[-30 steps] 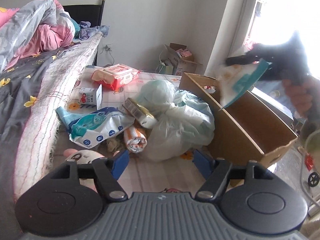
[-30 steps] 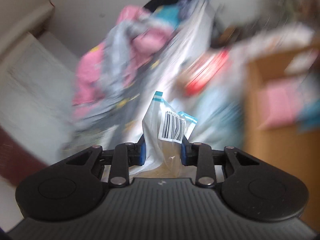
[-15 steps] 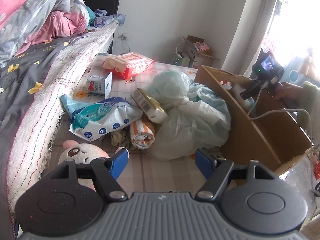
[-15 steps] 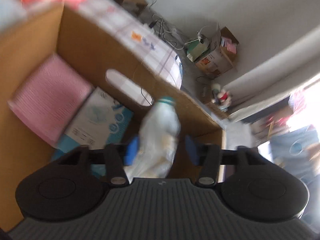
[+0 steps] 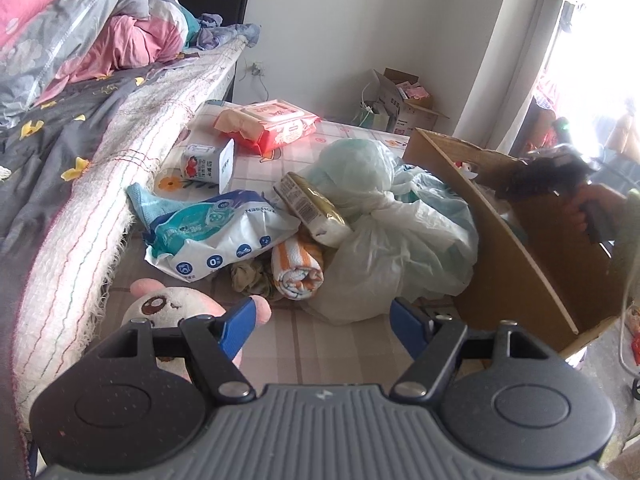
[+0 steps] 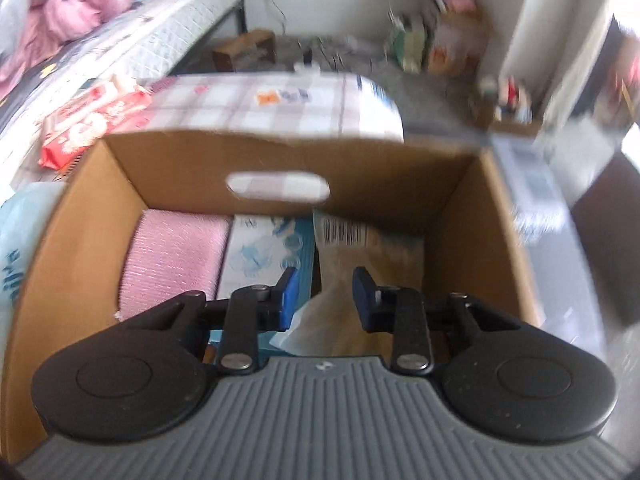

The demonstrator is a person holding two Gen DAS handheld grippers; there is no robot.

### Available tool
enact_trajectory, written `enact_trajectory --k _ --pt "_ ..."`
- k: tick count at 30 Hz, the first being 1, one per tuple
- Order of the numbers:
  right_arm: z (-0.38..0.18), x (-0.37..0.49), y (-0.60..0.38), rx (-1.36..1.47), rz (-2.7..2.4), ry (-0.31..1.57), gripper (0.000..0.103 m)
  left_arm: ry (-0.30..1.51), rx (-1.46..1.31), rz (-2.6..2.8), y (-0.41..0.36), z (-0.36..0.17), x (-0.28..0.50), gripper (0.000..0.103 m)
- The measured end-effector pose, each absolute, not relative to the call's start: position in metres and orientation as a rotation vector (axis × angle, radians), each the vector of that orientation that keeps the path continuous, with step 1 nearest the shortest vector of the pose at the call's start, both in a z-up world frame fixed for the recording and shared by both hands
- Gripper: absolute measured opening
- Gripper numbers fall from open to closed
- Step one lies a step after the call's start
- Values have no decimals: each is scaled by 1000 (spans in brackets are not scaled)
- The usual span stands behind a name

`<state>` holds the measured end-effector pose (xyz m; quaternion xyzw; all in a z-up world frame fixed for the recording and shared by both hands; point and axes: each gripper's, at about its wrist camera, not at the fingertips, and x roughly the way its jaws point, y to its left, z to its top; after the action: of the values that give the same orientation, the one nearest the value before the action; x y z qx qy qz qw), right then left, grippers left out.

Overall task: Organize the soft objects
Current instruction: 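Move the right tool back toward the pile near the pink plush toy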

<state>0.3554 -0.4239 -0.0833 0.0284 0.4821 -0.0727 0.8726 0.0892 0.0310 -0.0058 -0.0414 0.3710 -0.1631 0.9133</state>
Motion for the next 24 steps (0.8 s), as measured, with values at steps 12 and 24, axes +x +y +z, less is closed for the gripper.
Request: enact_trajectory --k 12,24 --pt "-27 285 -411 261 -111 865 33 722 -77 -256 60 -3 71 82" --pt "25 192 -279 486 335 788 41 690 -31 -218 77 -2 52 86"
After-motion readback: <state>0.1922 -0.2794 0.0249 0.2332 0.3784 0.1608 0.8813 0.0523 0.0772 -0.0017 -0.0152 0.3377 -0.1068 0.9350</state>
